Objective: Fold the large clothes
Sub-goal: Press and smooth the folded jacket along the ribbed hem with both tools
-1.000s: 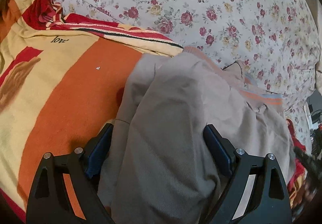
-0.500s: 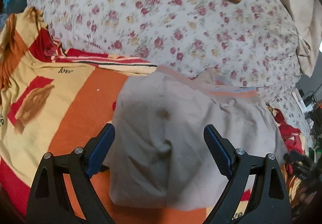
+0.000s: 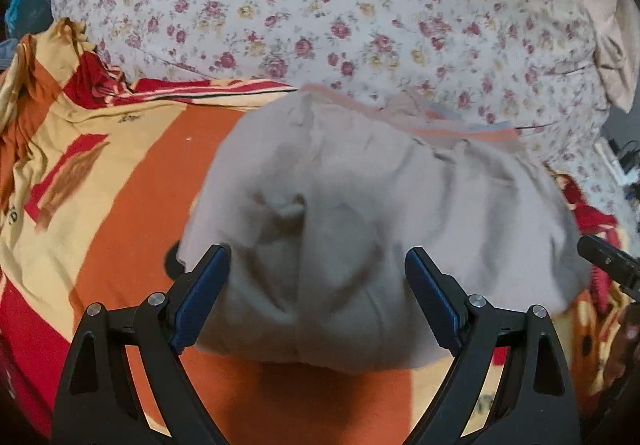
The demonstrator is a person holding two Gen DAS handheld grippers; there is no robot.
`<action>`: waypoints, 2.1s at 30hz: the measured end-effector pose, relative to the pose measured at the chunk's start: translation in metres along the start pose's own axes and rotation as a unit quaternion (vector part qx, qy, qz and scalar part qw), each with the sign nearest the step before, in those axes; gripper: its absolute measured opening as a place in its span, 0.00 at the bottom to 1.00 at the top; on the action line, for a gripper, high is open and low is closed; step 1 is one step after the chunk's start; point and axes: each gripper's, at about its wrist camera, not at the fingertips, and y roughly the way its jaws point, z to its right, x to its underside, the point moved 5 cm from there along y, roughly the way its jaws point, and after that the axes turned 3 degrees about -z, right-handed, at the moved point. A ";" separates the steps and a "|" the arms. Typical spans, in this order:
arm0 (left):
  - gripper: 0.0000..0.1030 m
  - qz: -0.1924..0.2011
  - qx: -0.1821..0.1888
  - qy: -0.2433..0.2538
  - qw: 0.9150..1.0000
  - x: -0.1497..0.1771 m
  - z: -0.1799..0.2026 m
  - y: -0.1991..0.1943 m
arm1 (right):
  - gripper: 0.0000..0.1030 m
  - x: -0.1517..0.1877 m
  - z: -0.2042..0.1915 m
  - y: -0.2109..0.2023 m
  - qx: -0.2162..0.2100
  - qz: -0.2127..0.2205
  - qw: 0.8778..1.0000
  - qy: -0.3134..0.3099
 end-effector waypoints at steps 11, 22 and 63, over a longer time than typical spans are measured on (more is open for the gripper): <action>0.87 0.004 -0.040 0.015 0.999 -0.015 -0.006 0.027 | 0.78 -0.026 -0.042 0.052 0.014 0.029 0.996 -0.085; 0.87 0.004 -0.045 0.026 0.999 -0.017 -0.002 0.038 | 0.79 -0.024 -0.035 0.109 0.073 -0.005 0.992 -0.099; 0.95 -0.106 0.128 -0.140 0.976 -0.042 -0.070 0.072 | 0.84 -0.053 -0.036 0.147 0.082 -0.015 0.995 -0.064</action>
